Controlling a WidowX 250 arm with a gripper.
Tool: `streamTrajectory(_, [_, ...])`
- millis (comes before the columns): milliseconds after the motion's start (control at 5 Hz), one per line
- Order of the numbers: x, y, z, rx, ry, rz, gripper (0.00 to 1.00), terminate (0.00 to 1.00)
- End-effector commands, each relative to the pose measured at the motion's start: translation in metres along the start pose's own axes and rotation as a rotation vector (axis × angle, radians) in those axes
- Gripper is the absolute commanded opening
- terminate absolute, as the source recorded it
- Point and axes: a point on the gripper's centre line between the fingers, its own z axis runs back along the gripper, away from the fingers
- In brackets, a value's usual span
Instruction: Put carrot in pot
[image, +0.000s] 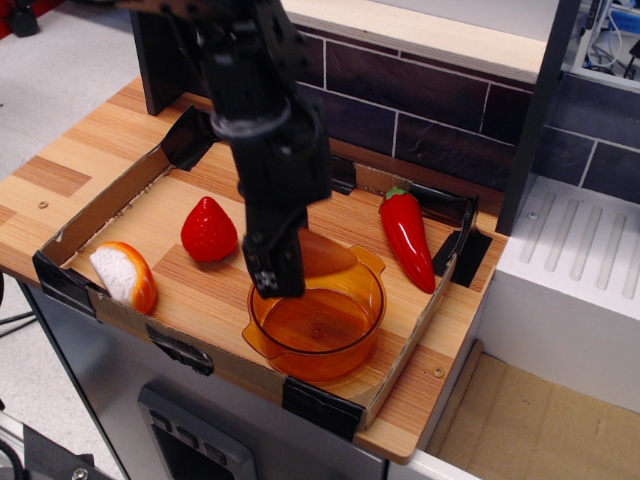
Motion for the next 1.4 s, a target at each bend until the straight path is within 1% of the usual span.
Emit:
streamTrajectory(0, [-0.008, -0.004, 0.003, 0.004, 0.011, -0.01, 1.0, 0.0])
streamTrajectory(200, [-0.008, -0.003, 0.014, 0.009, -0.024, -0.005, 1.0, 0.0])
streamTrajectory(600, [-0.001, 0.004, 0.078, 0.044, -0.154, 0.029, 1.0, 0.0])
streamTrajectory(800, [-0.004, 0.013, 0.094, 0.045, -0.169, 0.066, 1.0, 0.0])
streamTrajectory(1000, [-0.004, 0.013, 0.094, 0.045, -0.169, 0.066, 1.0, 0.0])
streamTrajectory(1200, [-0.004, 0.013, 0.094, 0.045, -0.169, 0.066, 1.0, 1.0])
